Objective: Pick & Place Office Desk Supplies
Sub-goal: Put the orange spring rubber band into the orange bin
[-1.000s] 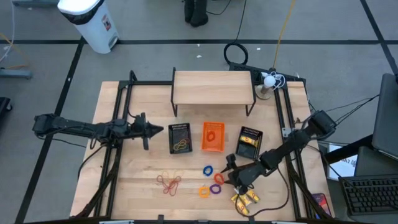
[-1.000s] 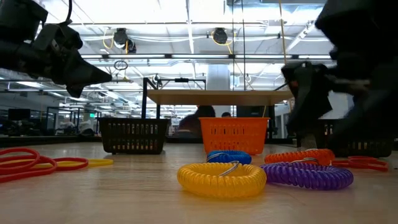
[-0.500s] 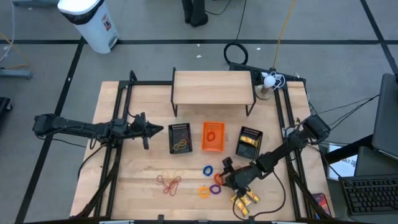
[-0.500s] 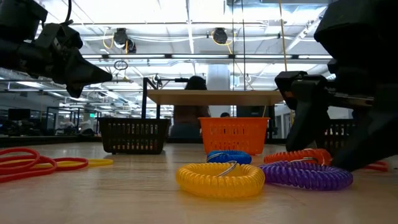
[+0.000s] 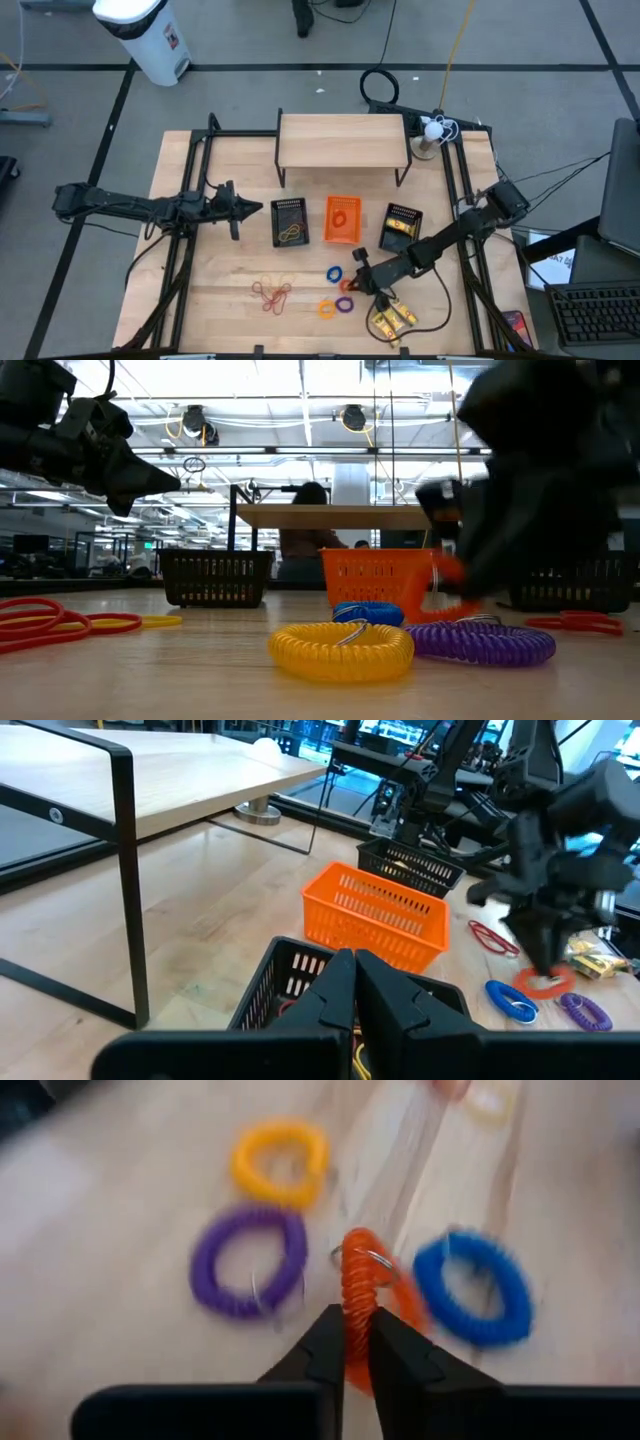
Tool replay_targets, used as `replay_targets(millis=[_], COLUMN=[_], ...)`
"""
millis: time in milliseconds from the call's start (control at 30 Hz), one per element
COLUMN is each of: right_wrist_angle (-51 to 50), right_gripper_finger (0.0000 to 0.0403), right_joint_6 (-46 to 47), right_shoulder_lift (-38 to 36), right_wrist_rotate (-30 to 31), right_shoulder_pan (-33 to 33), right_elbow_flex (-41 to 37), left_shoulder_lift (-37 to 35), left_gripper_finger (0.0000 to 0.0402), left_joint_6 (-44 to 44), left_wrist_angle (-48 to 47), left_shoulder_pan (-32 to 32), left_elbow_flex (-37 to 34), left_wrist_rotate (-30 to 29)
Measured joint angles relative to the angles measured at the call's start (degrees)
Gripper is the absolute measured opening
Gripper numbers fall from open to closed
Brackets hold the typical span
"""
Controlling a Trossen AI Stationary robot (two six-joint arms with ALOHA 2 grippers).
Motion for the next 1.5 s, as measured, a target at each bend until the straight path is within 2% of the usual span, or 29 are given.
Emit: replay_targets(millis=[233,433,500,700,933,1100,1267,1400,1500], right_wrist_angle=[1.5,14.5,16.1,13.6,18.6,17.4,15.3,3.8,0.3], right_gripper_finger=[0.0010,0.0010,0.0006,0.0005,0.0003,0.0003,0.0003,0.0003,0.0003], right_joint_6=[0.0,2.8,3.6,3.1,5.7,5.3,4.2,3.8,2.6], right_shoulder_lift=[-12.7,-31.0,-37.7,-57.3,-72.4,-77.0,-76.6,-71.2,-64.2], right_wrist_rotate=[-0.1,-7.0,-6.1,3.2,1.8,1.9,4.3,10.4,13.7], right_shoulder_pan=[0.1,-2.0,-2.8,-4.5,-5.7,-5.7,-5.7,-5.7,-6.0], right_elbow_flex=[-0.4,-9.2,-13.0,-25.4,-38.5,-40.2,-39.4,-33.9,-26.9], left_shoulder_lift=[0.0,0.0,0.0,0.0,0.0,0.0,0.0,0.0,0.0], left_gripper_finger=[0.0010,0.0010,0.0010,0.0010,0.0010,0.0010,0.0010,0.0010,0.0010], left_joint_6=[0.1,-0.1,0.1,0.3,0.2,-0.1,0.0,0.1,0.1], left_wrist_angle=[0.0,-0.1,-0.3,-0.8,-0.8,-0.7,-0.8,-0.7,-0.7], left_shoulder_pan=[0.0,0.0,0.0,0.0,0.0,0.0,0.0,0.0,0.0], left_elbow_flex=[0.0,0.0,0.0,0.0,0.0,0.0,0.0,0.0,0.0], left_wrist_rotate=[0.0,0.0,0.0,0.0,0.0,0.0,0.0,0.0,0.0])
